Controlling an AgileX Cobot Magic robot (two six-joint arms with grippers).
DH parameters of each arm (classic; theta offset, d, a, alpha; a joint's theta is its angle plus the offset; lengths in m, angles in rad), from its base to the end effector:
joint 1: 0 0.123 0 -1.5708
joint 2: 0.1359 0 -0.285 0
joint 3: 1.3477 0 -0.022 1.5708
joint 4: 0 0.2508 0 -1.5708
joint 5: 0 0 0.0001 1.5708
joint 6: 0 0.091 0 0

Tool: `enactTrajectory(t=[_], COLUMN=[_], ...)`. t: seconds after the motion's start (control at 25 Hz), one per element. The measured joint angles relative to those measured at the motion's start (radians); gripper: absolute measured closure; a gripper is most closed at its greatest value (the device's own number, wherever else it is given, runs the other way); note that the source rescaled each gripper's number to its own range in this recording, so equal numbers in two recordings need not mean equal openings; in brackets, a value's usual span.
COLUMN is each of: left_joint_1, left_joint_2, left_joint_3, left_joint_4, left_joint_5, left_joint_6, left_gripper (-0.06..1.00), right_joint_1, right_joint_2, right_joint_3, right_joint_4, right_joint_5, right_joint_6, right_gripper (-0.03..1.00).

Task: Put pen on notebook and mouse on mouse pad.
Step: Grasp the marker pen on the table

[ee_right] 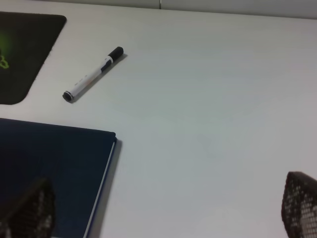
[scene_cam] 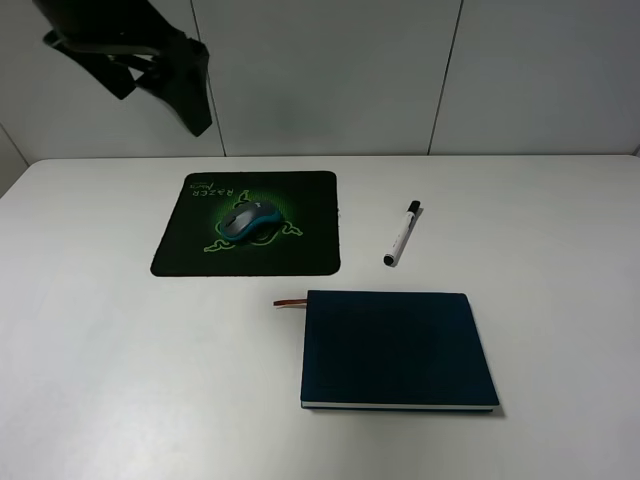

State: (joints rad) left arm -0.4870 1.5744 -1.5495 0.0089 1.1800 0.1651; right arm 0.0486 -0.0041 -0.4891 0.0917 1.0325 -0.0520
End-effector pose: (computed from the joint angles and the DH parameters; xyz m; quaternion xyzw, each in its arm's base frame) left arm 0.2905 -0.1530 0.3609 0.3128 0.9229 -0.0317 0.2224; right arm -0.0036 0.0070 0.2768 -0.0435 0.8456 0.0449 0.5302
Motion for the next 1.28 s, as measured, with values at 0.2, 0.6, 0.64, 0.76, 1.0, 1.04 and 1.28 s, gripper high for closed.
enactTrajectory(t=[0.2,0.6,0.64,0.76,1.0,1.04,1.28], left_joint_1=[0.0,0.0,0.0,0.0,0.0,0.006,0.156], left_joint_2=[-0.183,-0.601,-0.649,-0.79,-1.055,-1.088,-1.269], left_joint_3=[0.198,0.493,0.518,0.61,0.794,0.822,0.935], left_joint_4=[0.0,-0.028,-0.032,-0.056,-0.079,-0.079,-0.063], left_joint_5=[0.0,0.002,0.002,0.003,0.003,0.003,-0.022], left_joint_6=[-0.025,-0.064,-0.064,-0.064,-0.064,-0.064,-0.064], left_gripper=[-0.05,-0.05,-0.05,-0.05,-0.05,-0.05,-0.05], right_joint_1=[0.0,0.0,0.0,0.0,0.0,0.0,0.0], right_joint_2=[0.0,0.0,0.0,0.0,0.0,0.0,0.0], right_joint_3=[0.0,0.0,0.0,0.0,0.0,0.0,0.0], right_joint_4=[0.0,0.0,0.0,0.0,0.0,0.0,0.0], right_joint_5=[0.0,0.0,0.0,0.0,0.0,0.0,0.0], right_joint_6=[0.0,0.0,0.0,0.0,0.0,0.0,0.0], right_gripper=[-0.03,-0.03,-0.03,-0.03,-0.03,-0.03,-0.03])
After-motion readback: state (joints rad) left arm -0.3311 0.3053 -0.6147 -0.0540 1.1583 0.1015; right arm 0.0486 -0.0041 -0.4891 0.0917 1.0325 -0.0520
